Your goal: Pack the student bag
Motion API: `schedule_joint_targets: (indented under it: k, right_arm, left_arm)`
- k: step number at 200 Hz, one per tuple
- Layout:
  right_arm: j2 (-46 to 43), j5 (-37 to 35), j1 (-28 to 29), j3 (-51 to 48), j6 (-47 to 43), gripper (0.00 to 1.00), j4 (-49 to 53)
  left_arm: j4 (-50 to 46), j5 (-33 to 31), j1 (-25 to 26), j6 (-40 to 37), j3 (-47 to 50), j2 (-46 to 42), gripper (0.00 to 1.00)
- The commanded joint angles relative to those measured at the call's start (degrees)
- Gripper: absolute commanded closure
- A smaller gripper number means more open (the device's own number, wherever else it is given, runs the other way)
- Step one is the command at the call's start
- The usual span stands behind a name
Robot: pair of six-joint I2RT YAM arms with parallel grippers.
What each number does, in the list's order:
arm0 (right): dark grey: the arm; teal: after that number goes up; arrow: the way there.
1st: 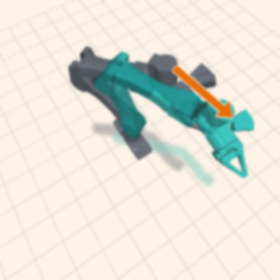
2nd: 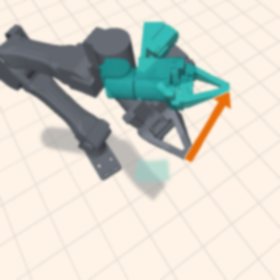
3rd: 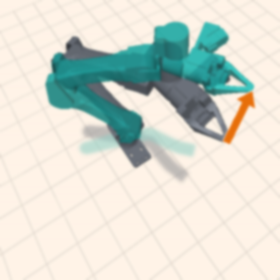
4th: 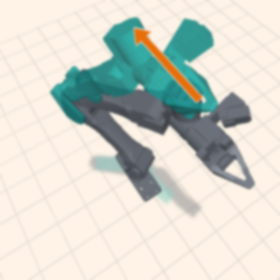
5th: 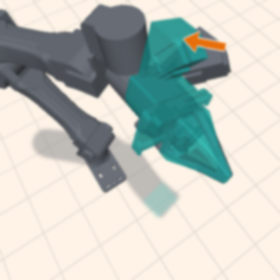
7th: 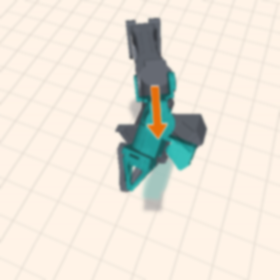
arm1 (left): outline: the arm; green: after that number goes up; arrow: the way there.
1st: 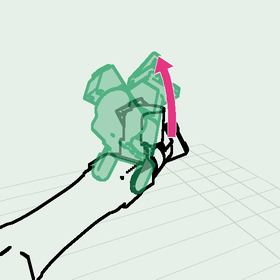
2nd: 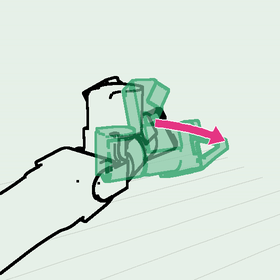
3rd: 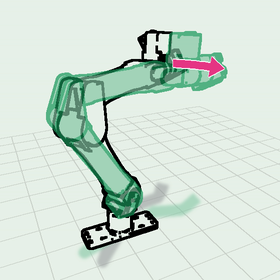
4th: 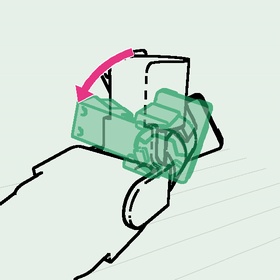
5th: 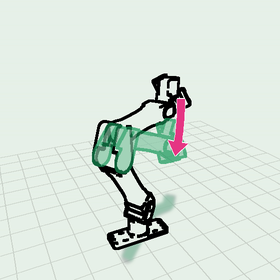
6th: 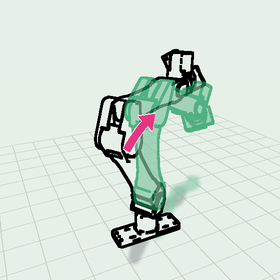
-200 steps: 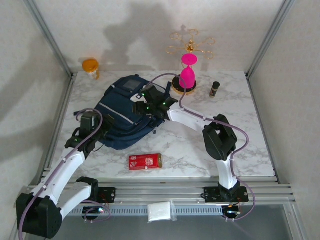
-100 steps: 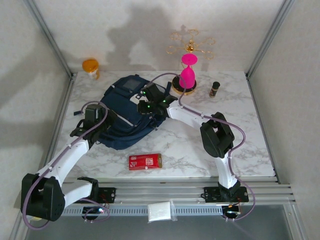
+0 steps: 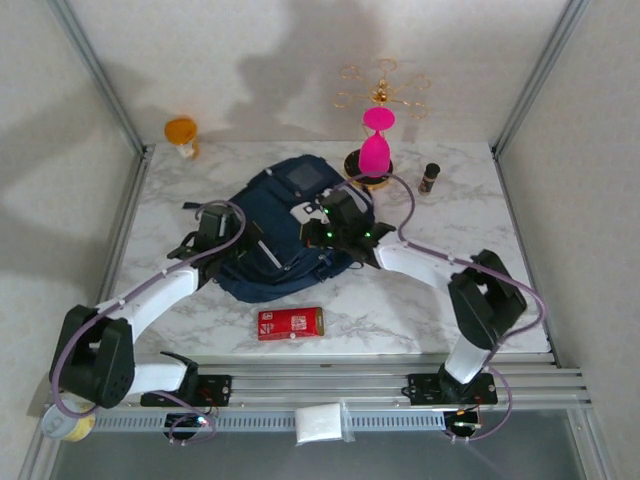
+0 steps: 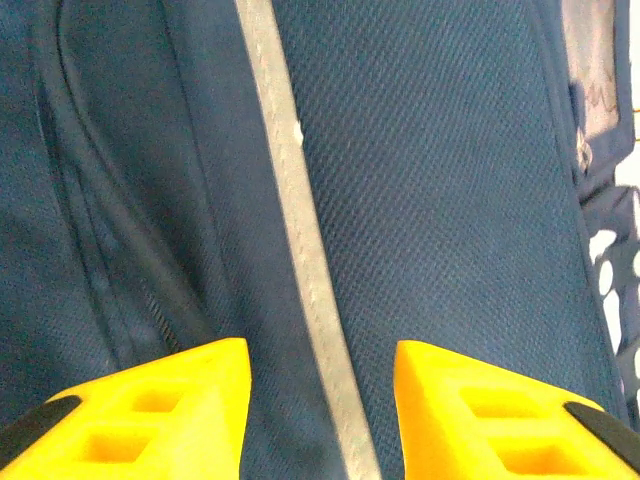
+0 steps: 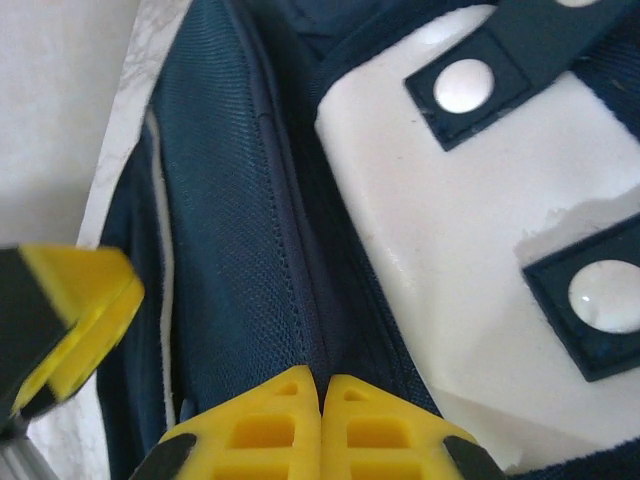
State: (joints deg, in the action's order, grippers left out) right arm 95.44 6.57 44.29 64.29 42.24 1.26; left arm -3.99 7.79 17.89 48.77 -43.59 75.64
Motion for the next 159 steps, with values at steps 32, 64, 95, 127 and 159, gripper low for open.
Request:
schedule_joint_targets:
  k: [32, 64, 95, 127, 159]
  right_arm:
    - [-8.53, -4.16, 0.23, -7.01, 17.64, 1.00, -13.33]
    - [-8.21, -8.66, 2.47, -6.83, 22.09, 1.00, -17.25]
    - [-5.40, -8.15, 3.57, -5.53, 24.30, 1.00, -20.02]
    - [-4.39, -7.31, 4.63, -5.51, 24.73, 1.00, -20.49]
    - [-3.69, -5.65, 4.94, -6.40, 25.17, 1.00, -21.91]
  left_arm:
    - [2.79, -0.25, 0.65, -5.44, -9.91, 3.73, 0.53]
    - [-7.51, -2.71, 1.16, -3.59, -9.30, -4.18, 0.50]
    - [-19.85, -9.09, 7.07, 0.90, -7.24, -12.70, 0.51]
    - [-25.11, -14.34, 17.63, 9.39, -3.74, -18.08, 0.53]
    - [-26.56, -21.14, 28.20, 16.36, -3.95, -15.61, 0.54]
